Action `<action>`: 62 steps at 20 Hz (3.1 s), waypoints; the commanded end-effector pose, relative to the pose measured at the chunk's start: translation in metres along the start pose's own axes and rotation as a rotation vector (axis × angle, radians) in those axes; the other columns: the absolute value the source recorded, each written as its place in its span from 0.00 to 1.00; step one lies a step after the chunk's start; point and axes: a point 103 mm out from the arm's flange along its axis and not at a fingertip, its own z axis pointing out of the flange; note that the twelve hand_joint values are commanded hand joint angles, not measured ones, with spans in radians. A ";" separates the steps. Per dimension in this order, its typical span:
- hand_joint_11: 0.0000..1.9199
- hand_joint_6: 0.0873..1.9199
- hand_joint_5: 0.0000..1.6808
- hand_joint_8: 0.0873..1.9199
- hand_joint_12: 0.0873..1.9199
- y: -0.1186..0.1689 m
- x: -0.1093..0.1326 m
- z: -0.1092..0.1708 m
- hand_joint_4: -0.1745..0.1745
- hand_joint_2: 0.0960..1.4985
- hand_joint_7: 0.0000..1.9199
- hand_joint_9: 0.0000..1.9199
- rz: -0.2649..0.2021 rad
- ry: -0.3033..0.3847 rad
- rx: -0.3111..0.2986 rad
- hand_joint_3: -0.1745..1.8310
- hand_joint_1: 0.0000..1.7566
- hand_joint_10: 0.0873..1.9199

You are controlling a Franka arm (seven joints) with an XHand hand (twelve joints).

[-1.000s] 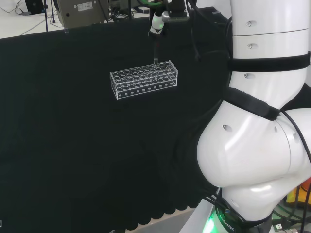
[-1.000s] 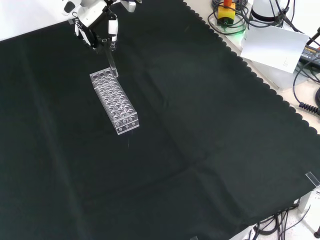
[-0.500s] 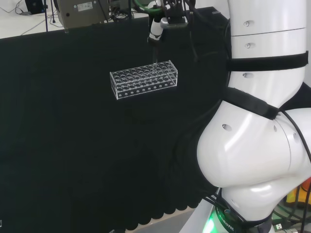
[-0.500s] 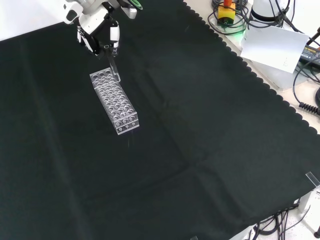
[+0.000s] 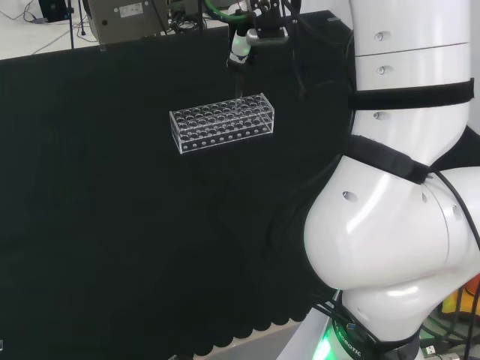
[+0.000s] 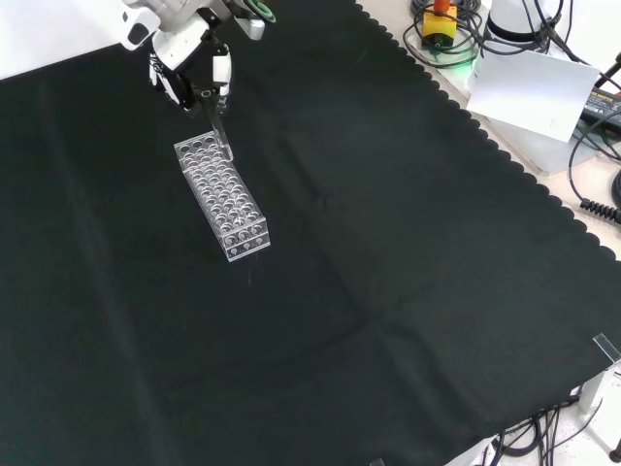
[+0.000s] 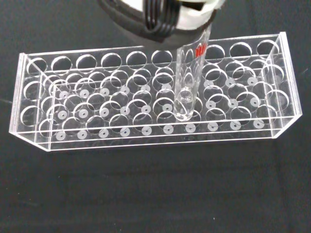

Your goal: Put the test tube back in the rack.

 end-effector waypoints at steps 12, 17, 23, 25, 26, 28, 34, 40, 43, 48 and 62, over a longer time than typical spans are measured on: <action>0.36 0.11 0.77 0.35 0.62 0.011 -0.002 0.001 0.00 0.62 0.71 0.73 0.021 0.006 0.011 0.09 0.81 0.00; 0.36 0.11 0.77 0.35 0.62 0.014 -0.004 0.001 0.00 0.62 0.71 0.73 0.026 0.003 0.014 0.09 0.81 0.00; 0.36 0.11 0.77 0.35 0.62 0.022 -0.007 0.002 0.00 0.62 0.71 0.73 0.022 0.004 0.022 0.09 0.81 0.00; 0.36 0.11 0.77 0.35 0.62 0.026 -0.008 0.005 0.00 0.62 0.71 0.73 0.017 0.006 0.026 0.09 0.81 0.00; 0.36 0.11 0.77 0.35 0.62 0.027 -0.010 0.008 0.00 0.62 0.71 0.73 0.014 0.008 0.025 0.09 0.81 0.00; 0.36 0.11 0.77 0.35 0.62 0.030 -0.011 0.015 0.00 0.62 0.71 0.73 0.010 0.009 0.024 0.09 0.81 0.00; 0.36 0.10 0.77 0.35 0.62 0.029 -0.009 0.026 0.00 0.62 0.71 0.73 0.006 0.011 0.032 0.09 0.81 0.00; 0.36 0.10 0.77 0.35 0.62 0.030 -0.004 0.035 0.00 0.62 0.71 0.73 -0.007 0.019 0.051 0.09 0.81 0.00; 0.36 0.10 0.77 0.35 0.62 0.030 -0.002 0.040 0.00 0.62 0.71 0.73 -0.014 0.020 0.057 0.09 0.81 0.00; 0.36 0.10 0.77 0.35 0.62 0.032 0.001 0.046 0.00 0.62 0.71 0.73 -0.020 0.023 0.069 0.09 0.81 0.00; 0.36 0.10 0.77 0.35 0.62 0.033 0.005 0.060 0.00 0.62 0.71 0.73 -0.032 0.035 0.092 0.09 0.81 0.00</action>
